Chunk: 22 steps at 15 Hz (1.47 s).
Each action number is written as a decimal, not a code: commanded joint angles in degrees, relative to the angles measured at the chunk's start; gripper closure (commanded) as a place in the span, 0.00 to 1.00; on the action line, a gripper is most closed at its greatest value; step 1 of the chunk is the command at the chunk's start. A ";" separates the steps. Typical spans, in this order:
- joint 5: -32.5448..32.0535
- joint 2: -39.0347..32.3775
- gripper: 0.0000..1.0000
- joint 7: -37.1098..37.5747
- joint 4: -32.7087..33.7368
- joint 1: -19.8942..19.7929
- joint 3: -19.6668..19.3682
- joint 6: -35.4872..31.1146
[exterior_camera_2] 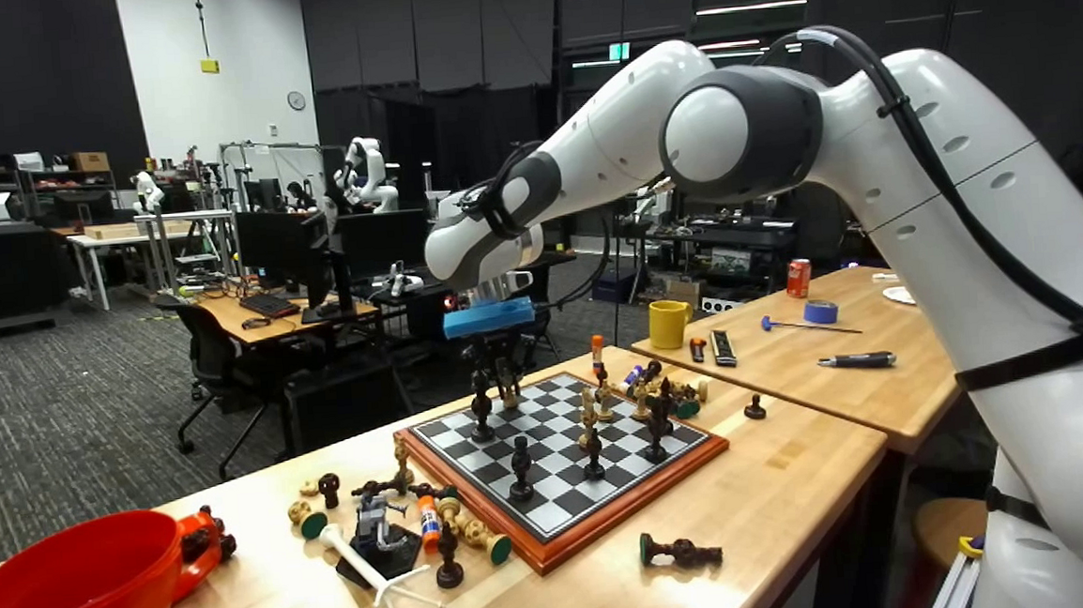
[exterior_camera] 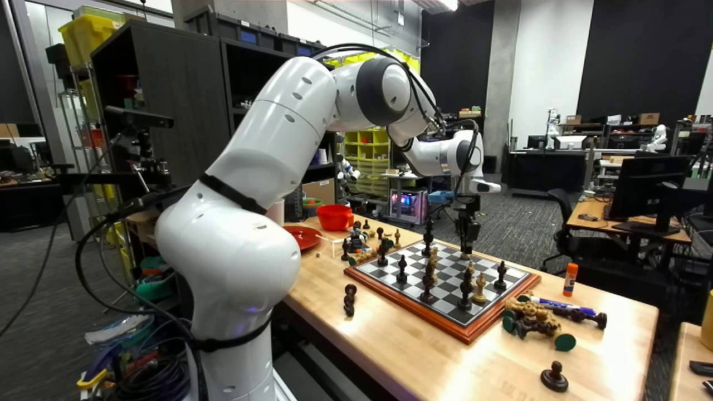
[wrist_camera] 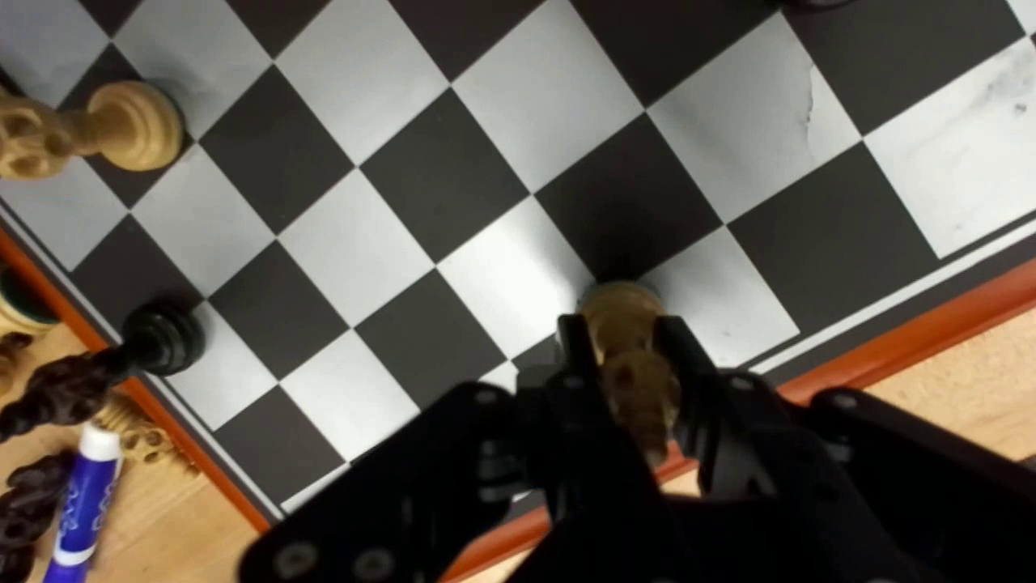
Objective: Put one yellow chess piece on the chess board
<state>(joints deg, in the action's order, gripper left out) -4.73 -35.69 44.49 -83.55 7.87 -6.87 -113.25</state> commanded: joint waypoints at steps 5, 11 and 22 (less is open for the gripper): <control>0.80 2.30 0.22 -0.02 -3.42 0.08 1.31 -6.02; -0.08 4.30 0.00 -0.55 -4.30 1.54 2.07 -9.03; -3.24 10.26 0.00 -17.36 0.50 1.87 5.01 7.01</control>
<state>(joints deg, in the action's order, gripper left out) -8.06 -28.28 34.37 -84.02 10.24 -3.63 -113.61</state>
